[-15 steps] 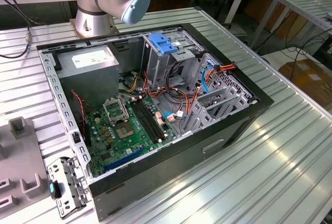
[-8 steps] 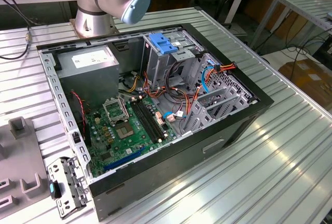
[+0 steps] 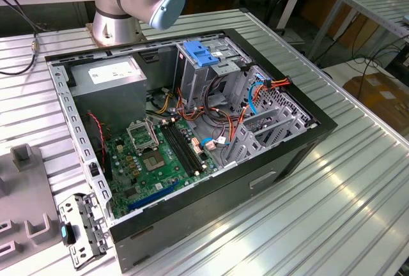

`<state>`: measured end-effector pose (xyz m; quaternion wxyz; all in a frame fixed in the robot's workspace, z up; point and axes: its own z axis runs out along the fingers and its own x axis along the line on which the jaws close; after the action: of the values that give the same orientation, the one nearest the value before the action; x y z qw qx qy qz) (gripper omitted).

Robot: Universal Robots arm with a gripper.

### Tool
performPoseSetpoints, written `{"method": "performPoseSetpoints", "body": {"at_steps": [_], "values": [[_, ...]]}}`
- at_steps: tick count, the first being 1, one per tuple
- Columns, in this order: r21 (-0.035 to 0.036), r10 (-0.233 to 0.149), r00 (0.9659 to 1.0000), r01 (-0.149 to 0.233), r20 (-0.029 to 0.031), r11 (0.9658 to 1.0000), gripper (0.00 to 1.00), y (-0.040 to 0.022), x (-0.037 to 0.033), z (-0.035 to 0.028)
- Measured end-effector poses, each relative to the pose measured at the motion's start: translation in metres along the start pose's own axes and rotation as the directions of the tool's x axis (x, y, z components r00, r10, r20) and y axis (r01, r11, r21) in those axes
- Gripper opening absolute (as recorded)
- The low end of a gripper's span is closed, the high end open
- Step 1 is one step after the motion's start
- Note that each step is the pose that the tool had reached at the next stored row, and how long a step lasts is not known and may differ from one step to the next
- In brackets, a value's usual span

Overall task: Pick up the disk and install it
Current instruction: 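Pick up the disk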

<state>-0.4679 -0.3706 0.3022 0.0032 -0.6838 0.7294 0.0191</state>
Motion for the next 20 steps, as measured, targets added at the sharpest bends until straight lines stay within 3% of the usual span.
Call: {"method": "performPoseSetpoints", "body": {"at_steps": [8,10,17,20], "values": [[-0.0002,0.000,1.0000,0.000,0.0008,1.0000,0.48,-0.0002,0.0002,0.0061],[-0.0003,0.000,1.0000,0.000,0.0010,1.0000,0.37,-0.0002,0.0002,0.0068],[-0.0002,-0.001,1.0000,0.001,0.0011,1.0000,0.37,-0.0002,0.0003,0.0080],[-0.0012,-0.040,0.9992,0.040,0.0004,0.9992,0.37,-0.0002,0.0002,0.0084]]}}
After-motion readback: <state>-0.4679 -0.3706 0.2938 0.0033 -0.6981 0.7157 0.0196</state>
